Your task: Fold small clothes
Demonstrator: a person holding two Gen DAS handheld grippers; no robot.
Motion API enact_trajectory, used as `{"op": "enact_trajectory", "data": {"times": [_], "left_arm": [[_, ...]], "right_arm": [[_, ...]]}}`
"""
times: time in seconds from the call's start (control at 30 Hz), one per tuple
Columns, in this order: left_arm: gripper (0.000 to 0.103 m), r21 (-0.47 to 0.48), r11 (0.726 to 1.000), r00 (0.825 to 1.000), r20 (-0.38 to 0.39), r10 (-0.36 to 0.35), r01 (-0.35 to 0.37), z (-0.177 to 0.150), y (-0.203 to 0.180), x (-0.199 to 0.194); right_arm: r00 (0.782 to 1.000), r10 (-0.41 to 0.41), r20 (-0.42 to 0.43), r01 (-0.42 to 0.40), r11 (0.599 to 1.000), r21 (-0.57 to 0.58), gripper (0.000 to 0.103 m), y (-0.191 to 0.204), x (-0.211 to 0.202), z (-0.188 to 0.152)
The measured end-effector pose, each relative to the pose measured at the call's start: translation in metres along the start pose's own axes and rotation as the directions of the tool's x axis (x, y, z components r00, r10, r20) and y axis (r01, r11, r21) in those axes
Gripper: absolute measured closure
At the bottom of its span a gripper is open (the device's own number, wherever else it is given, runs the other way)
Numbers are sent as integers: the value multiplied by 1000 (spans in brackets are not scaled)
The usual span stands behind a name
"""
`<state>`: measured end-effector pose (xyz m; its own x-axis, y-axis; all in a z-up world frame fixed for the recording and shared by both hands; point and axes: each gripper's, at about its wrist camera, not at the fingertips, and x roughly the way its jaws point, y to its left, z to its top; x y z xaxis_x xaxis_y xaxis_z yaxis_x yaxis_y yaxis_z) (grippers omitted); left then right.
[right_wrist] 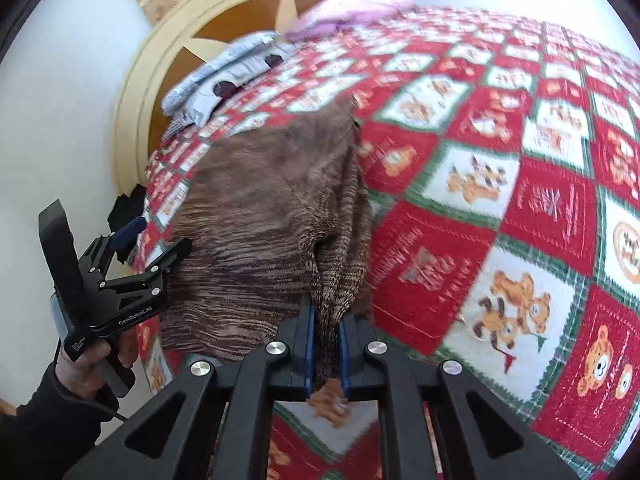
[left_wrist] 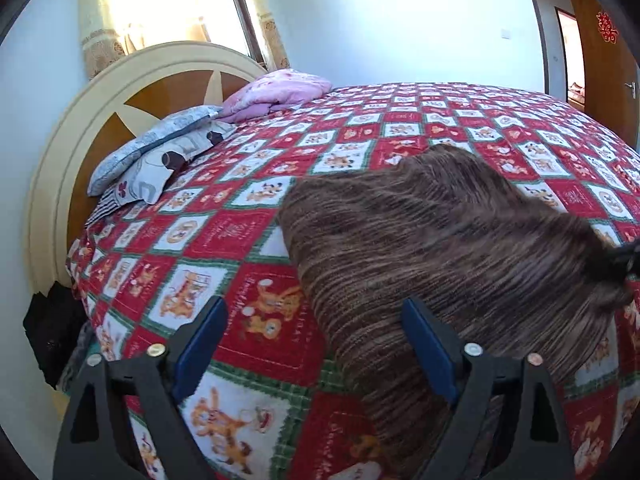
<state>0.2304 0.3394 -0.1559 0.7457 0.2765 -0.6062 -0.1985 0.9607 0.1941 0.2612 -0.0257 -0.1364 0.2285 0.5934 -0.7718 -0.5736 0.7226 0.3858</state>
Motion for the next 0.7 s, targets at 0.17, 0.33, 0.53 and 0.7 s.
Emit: {"op": "enact_trajectory", "data": {"times": [0.17, 0.33, 0.53, 0.7], "left_arm": [[2, -52, 999, 1000, -21, -7, 5, -10, -2, 13], [3, -35, 999, 999, -43, -21, 20, -9, 0, -4], [2, -39, 999, 998, -40, -38, 36, -15, 9, -42], [2, -66, 996, 998, -15, -63, 62, -13, 12, -63]], "right_arm": [[1000, 18, -9, -17, 999, 44, 93, -15, 21, -7], [994, -73, 83, 66, 994, 89, 58, -13, -7, -16], [936, -208, 284, 198, 978, 67, 54, 33, -68, -30], [874, -236, 425, 250, 968, 24, 49, 79, -105, -50]]}}
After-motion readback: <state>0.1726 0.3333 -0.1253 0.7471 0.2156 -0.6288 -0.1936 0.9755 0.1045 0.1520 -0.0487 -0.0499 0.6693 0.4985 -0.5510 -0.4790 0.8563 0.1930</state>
